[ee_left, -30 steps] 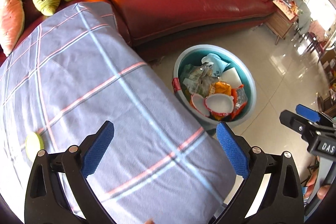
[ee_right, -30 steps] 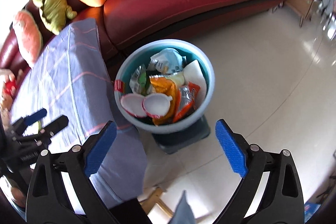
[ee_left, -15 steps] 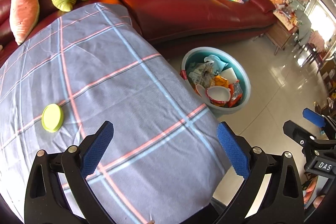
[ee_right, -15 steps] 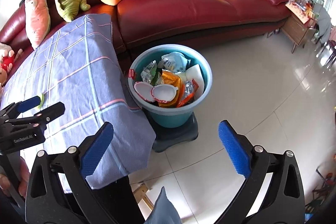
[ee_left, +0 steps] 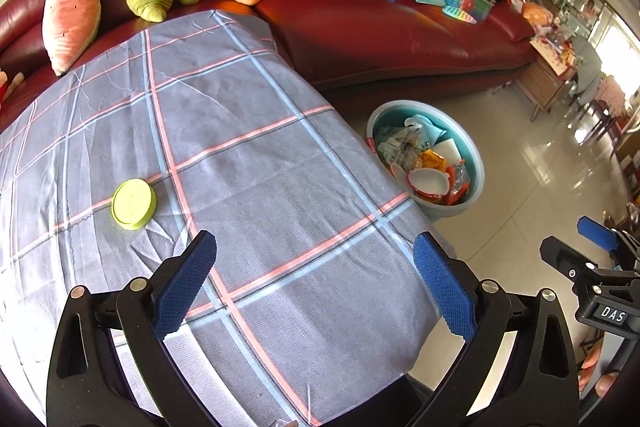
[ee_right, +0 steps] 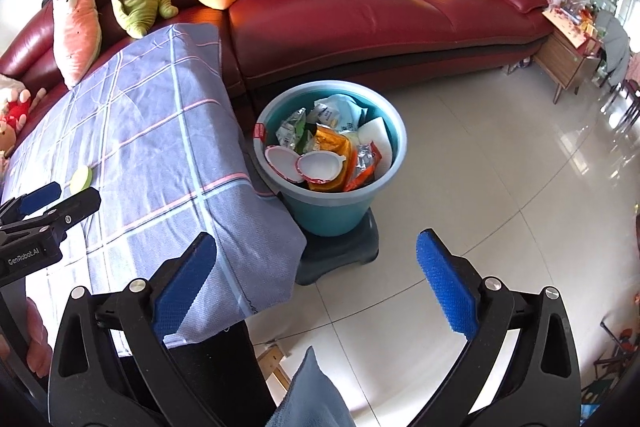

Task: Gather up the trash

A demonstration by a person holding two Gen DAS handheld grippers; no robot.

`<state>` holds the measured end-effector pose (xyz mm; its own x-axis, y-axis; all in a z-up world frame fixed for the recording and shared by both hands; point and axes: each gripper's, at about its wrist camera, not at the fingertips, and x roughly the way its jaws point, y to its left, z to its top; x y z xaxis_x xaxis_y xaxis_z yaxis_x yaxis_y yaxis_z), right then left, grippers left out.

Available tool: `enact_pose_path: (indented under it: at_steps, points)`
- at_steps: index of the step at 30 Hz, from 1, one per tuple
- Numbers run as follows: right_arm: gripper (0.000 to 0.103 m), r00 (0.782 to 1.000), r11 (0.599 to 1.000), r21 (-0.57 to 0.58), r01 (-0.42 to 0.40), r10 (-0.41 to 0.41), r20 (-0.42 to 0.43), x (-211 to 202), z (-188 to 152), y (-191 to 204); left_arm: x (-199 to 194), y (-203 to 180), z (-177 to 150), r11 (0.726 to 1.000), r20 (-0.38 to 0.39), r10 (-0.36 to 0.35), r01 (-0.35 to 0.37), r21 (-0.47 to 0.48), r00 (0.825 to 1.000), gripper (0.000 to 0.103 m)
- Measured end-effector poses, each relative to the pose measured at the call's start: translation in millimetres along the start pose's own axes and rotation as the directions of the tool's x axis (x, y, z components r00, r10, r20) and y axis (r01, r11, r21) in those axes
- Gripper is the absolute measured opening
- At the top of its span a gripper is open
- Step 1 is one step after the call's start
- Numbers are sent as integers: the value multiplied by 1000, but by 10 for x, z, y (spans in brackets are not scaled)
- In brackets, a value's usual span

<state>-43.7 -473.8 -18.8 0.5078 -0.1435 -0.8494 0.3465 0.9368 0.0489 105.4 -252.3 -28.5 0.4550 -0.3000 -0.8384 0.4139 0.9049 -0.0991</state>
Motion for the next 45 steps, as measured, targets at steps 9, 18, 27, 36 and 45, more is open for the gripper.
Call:
enact_pose_path:
  at_steps: [9,18,27,36,45]
  points:
    - [96,1000,1000,10,-20,20,-18,59,12,-7,36,36,-16,1000,-8,18,-18,-2,1000,99]
    - [96,999,999,36,-33,34,-35,142,-9,-46,104,17,-29,1000,-22,20,-20,4,1000,99]
    - [96,999,999,44,-29,30,-42,178,-5,-59,129,13,-57,999,-18,37,-37,6,999,99]
    - [96,999,999,41,-26,28,-41,186,-2,-49,113,25,-47,999,-16,39,-39,4,999,99]
    - [96,999,999,36,-22,24,-47,210,10,-46,123,25,-50,999,-18,44,-44,6,999,99]
